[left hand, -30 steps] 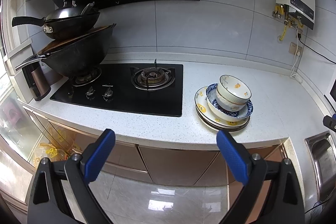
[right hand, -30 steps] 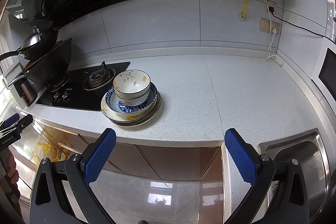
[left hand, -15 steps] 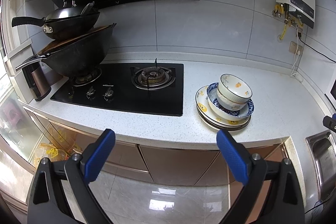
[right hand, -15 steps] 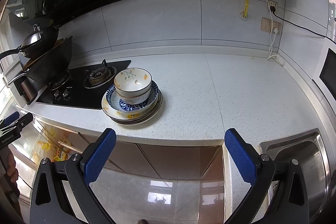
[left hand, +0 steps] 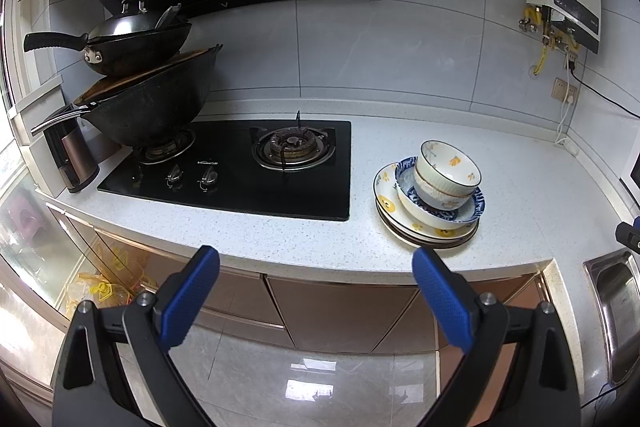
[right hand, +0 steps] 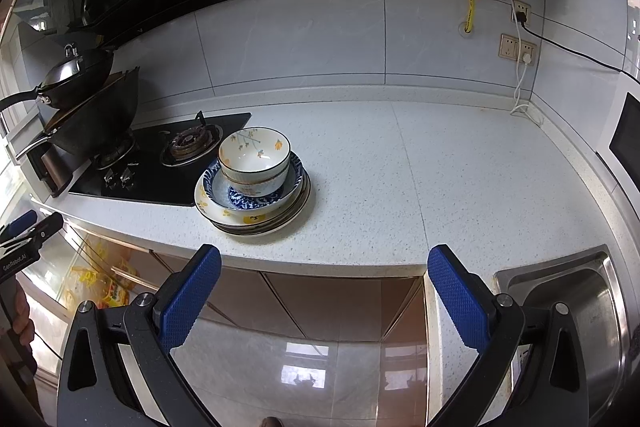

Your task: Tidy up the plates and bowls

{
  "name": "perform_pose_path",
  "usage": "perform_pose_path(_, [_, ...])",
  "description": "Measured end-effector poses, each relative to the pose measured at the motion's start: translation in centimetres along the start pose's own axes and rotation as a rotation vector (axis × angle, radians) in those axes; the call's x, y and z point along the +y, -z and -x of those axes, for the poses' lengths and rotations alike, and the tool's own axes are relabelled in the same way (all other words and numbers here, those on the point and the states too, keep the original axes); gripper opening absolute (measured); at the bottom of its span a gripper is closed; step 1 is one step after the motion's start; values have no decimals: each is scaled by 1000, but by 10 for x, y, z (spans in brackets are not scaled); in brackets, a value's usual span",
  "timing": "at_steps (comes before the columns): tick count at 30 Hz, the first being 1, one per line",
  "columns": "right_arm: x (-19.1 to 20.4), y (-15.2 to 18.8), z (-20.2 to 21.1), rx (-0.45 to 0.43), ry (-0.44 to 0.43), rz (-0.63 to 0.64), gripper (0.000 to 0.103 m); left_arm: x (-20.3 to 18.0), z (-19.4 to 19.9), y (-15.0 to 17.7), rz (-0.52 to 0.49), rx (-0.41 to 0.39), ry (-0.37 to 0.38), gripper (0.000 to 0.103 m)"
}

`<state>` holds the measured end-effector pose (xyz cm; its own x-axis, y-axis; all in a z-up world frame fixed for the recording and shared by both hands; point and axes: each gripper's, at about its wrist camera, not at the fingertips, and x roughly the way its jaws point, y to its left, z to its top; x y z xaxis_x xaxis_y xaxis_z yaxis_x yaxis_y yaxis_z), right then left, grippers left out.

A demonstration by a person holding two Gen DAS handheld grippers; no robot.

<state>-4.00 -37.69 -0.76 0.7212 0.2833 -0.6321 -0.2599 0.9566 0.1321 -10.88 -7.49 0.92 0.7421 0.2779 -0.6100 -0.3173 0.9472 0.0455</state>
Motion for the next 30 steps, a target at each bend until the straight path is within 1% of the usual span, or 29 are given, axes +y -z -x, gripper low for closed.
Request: perform_pose_path(30, [3, -2, 0, -3, -7, 11, 102, 0, 5, -2, -5, -4, -7, 98])
